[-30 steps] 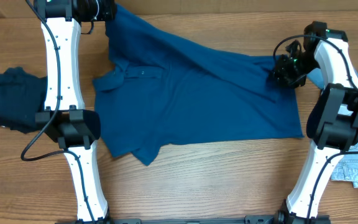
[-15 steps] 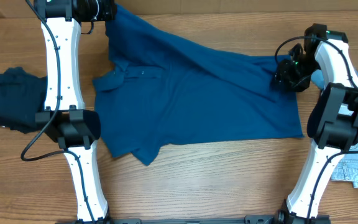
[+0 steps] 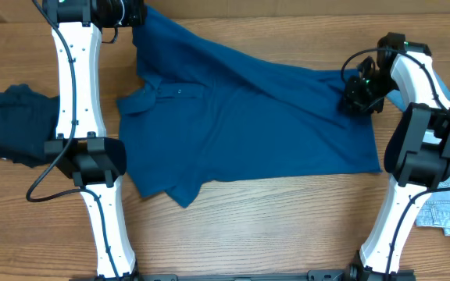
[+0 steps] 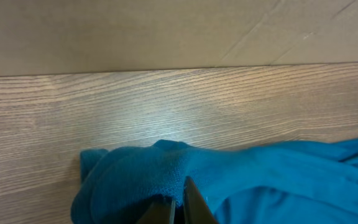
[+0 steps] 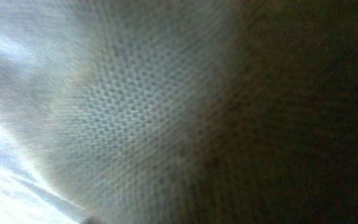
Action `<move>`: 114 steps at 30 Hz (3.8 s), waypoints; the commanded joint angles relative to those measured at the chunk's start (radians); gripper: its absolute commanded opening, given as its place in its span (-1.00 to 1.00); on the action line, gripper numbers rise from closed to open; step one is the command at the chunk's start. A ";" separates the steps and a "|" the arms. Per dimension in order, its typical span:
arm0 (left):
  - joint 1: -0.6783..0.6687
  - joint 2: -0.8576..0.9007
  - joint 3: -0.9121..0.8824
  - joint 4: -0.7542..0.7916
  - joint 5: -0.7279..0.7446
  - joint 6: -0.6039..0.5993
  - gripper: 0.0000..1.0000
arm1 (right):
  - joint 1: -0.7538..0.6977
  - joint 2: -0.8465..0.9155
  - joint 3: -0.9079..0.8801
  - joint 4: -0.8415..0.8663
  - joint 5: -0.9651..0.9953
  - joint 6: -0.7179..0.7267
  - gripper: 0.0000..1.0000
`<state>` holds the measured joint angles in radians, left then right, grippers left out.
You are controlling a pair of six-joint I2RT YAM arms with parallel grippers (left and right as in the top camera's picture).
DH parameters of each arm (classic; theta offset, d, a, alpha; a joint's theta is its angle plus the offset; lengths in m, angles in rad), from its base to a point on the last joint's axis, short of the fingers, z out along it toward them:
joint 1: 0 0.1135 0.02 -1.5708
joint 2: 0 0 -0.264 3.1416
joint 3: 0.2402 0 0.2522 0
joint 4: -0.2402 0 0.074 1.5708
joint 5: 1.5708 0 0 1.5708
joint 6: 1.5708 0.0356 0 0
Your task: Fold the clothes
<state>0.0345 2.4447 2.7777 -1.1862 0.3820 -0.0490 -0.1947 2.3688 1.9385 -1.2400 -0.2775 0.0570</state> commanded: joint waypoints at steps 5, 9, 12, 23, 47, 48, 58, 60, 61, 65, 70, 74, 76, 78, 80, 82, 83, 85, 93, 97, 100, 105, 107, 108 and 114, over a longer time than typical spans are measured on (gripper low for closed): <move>-0.002 -0.016 0.014 -0.003 0.005 0.027 -0.92 | 0.004 -0.043 0.027 -0.008 -0.024 -0.001 -0.80; -0.002 -0.021 0.014 -0.019 0.005 0.027 -0.92 | 0.004 -0.209 0.053 -0.017 -0.023 -0.002 -0.81; -0.002 -0.022 0.015 -0.023 0.015 0.027 -0.92 | 0.003 -0.339 0.053 -0.017 0.002 -0.001 -0.78; -0.002 -0.026 0.016 -0.027 0.032 0.040 -0.92 | -0.002 -0.400 0.053 0.045 -0.099 -0.108 -0.92; 0.032 -0.826 0.064 -0.243 -0.319 0.147 -0.92 | -0.095 -1.122 0.054 0.057 0.143 -0.011 -0.92; 0.032 -0.866 0.064 -0.253 -0.344 0.147 -0.92 | -0.095 -1.151 0.054 0.057 0.143 -0.011 -0.92; 0.032 -1.130 0.063 -0.262 -0.379 0.146 -0.92 | -0.095 -1.280 0.113 -0.008 0.143 -0.004 -0.92; 0.032 -1.174 0.063 -0.262 -0.383 0.146 -0.92 | -0.095 -1.280 0.179 -0.035 0.142 -0.003 -0.92; 0.032 -1.204 0.063 -0.261 -0.383 0.146 -0.92 | -0.095 -1.280 0.216 -0.050 0.142 -0.003 -0.92; 0.031 -1.274 0.063 -0.254 -0.383 0.146 -0.92 | -0.094 -1.280 0.339 -0.110 0.122 -0.003 -0.92; 0.030 -1.308 0.063 -0.248 -0.386 0.154 -0.92 | -0.093 -1.280 0.374 -0.194 0.120 -0.003 -0.92; 0.029 -1.308 0.003 -0.227 -0.394 0.164 -0.92 | -0.093 -1.278 0.371 -0.210 0.121 -0.004 -0.92; 0.029 -1.304 -0.052 -0.217 -0.393 0.171 -0.92 | -0.093 -1.263 0.371 -0.209 0.120 -0.004 -0.92; 0.029 -1.282 -0.126 -0.199 -0.393 0.177 -0.92 | -0.093 -1.218 0.371 -0.222 0.120 -0.004 -0.92; 0.029 -1.255 -0.174 -0.185 -0.393 0.182 -0.92 | -0.093 -1.177 0.371 -0.235 0.120 -0.004 -0.92; 0.029 -1.201 -0.230 -0.163 -0.388 0.183 -0.92 | -0.093 -1.102 0.371 -0.260 0.120 -0.004 -0.92; 0.029 -1.181 -0.240 -0.157 -0.386 0.183 -0.92 | -0.093 -1.078 0.371 -0.266 0.120 -0.004 -0.92; 0.029 -1.096 -0.267 -0.135 -0.385 0.183 -0.92 | -0.093 -0.979 0.371 -0.274 0.119 -0.005 -0.92; 0.029 -0.706 -0.269 -0.019 -0.308 0.180 -0.92 | -0.092 -0.658 0.371 -0.182 0.022 -0.028 -0.92; 0.029 -0.535 -0.269 0.056 -0.291 0.176 -0.92 | -0.073 -0.513 0.371 -0.094 0.014 -0.028 -0.91; 0.029 -0.425 -0.269 0.096 -0.278 0.175 -0.92 | -0.053 -0.417 0.371 -0.022 0.014 -0.032 -0.90; 0.028 -0.269 -0.269 0.128 -0.276 0.138 -0.92 | -0.041 -0.257 0.371 0.088 0.014 -0.037 -0.91; 0.028 -0.234 -0.269 0.134 -0.275 0.126 -0.92 | -0.041 -0.224 0.371 0.118 0.014 -0.039 -0.91; 0.028 -0.221 -0.269 0.140 -0.276 0.118 -0.92 | -0.041 -0.215 0.371 0.126 0.013 -0.047 -0.91; 0.018 -0.159 -0.269 0.171 -0.251 0.068 -0.92 | -0.041 -0.174 0.364 0.182 0.014 -0.065 -0.90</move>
<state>0.0593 2.2597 2.4989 -1.0306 0.1181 0.0654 -0.2340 2.1826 2.2997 -1.0771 -0.2665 0.0097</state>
